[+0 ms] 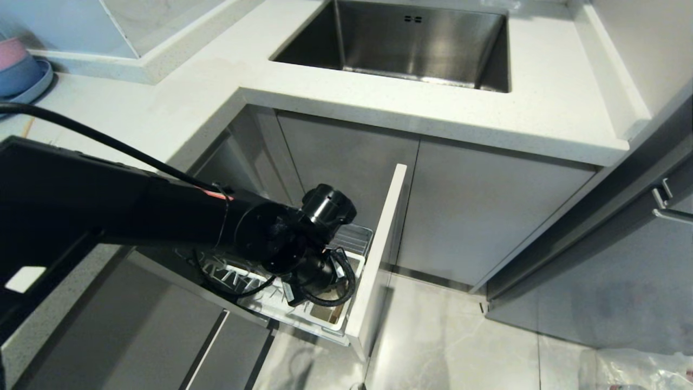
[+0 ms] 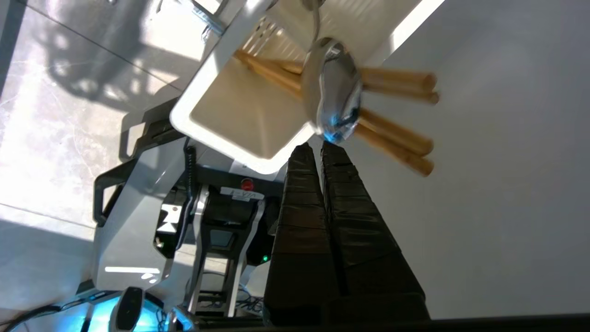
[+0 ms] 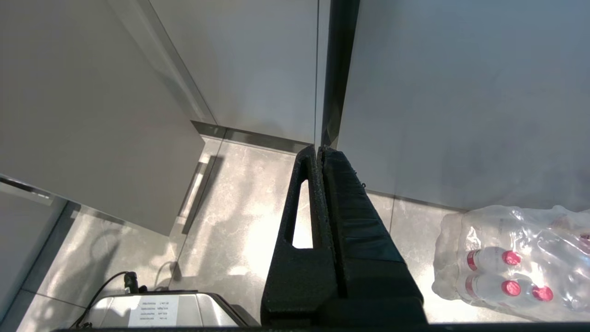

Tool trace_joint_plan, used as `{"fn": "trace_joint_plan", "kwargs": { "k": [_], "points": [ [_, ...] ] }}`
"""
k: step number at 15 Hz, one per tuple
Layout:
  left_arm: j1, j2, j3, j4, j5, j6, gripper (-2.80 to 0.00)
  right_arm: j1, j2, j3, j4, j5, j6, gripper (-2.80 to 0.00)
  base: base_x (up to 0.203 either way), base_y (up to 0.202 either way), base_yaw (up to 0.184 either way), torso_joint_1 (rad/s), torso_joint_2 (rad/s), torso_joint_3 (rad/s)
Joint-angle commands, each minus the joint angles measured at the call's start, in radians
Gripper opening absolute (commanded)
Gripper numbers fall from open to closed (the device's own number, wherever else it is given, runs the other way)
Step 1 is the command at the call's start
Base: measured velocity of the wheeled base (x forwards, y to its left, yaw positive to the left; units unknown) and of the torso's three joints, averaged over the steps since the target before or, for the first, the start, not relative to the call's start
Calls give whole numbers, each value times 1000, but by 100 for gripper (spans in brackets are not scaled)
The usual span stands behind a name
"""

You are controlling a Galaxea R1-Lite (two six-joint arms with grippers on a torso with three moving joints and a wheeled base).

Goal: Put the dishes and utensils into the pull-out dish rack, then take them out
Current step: Take the spoon out of the cupboard

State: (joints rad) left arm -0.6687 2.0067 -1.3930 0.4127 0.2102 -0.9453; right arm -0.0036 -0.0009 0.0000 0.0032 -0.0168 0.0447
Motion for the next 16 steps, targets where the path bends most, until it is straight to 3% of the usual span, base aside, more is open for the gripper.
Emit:
{"fn": "trace_joint_plan", "kwargs": {
  "k": [1, 4, 5, 16],
  "points": [
    [0, 17, -11, 3, 1, -6, -280, 0, 1, 2, 0, 0, 0, -280, 0, 0, 0, 0, 0, 0],
    [-2, 44, -22, 3, 1, -3, -280, -1, 1, 2, 0, 0, 1, -280, 0, 0, 0, 0, 0, 0],
    [-2, 44, -23, 3, 1, -3, 0, -1, 1, 2, 0, 0, 1, -280, 0, 0, 0, 0, 0, 0],
    [23, 109, -41, -22, 9, -7, 0, 1, 1, 2, 0, 0, 1, -280, 0, 0, 0, 0, 0, 0]
  ]
}}
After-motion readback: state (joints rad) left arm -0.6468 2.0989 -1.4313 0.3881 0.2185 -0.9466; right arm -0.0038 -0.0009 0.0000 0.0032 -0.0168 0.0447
